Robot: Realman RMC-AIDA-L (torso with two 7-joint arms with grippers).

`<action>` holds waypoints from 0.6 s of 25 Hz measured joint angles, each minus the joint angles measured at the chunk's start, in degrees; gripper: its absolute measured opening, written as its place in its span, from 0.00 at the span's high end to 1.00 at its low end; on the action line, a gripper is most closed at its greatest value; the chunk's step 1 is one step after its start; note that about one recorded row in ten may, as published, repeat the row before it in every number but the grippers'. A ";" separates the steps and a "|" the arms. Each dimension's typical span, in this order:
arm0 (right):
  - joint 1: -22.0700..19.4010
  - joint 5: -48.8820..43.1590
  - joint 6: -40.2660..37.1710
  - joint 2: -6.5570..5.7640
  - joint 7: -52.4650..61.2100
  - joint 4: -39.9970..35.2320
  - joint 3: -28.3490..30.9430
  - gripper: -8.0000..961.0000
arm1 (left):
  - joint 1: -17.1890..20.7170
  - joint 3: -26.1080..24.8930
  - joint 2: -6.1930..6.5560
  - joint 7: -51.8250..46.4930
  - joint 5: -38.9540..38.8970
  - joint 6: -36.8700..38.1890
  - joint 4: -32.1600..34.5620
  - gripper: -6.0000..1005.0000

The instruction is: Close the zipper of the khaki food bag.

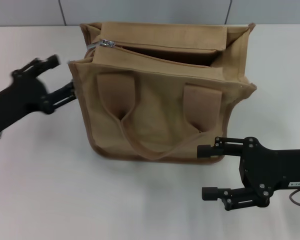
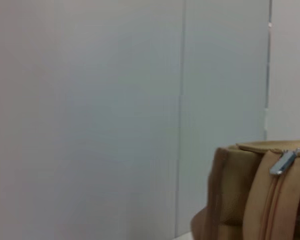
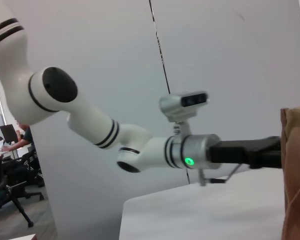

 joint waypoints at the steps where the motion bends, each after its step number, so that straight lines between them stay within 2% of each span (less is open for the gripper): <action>1: -0.04 0.02 -0.02 -0.01 0.00 -0.02 0.11 0.20 | -0.86 0.26 0.00 0.37 0.00 -0.58 -0.50 0.24; 5: -0.19 0.16 -0.03 -0.06 0.00 0.03 0.54 0.20 | -3.33 1.69 -0.21 0.92 -0.04 -2.98 -1.62 0.24; 9: -0.35 0.60 -0.03 -0.14 -0.15 0.15 0.58 0.20 | -4.02 1.63 -0.22 1.15 -0.39 -4.02 -2.15 0.24; 15: -0.38 0.70 -0.03 -0.15 -0.31 0.20 0.58 0.21 | -3.77 1.16 -0.26 1.29 -1.86 -3.79 -2.34 0.36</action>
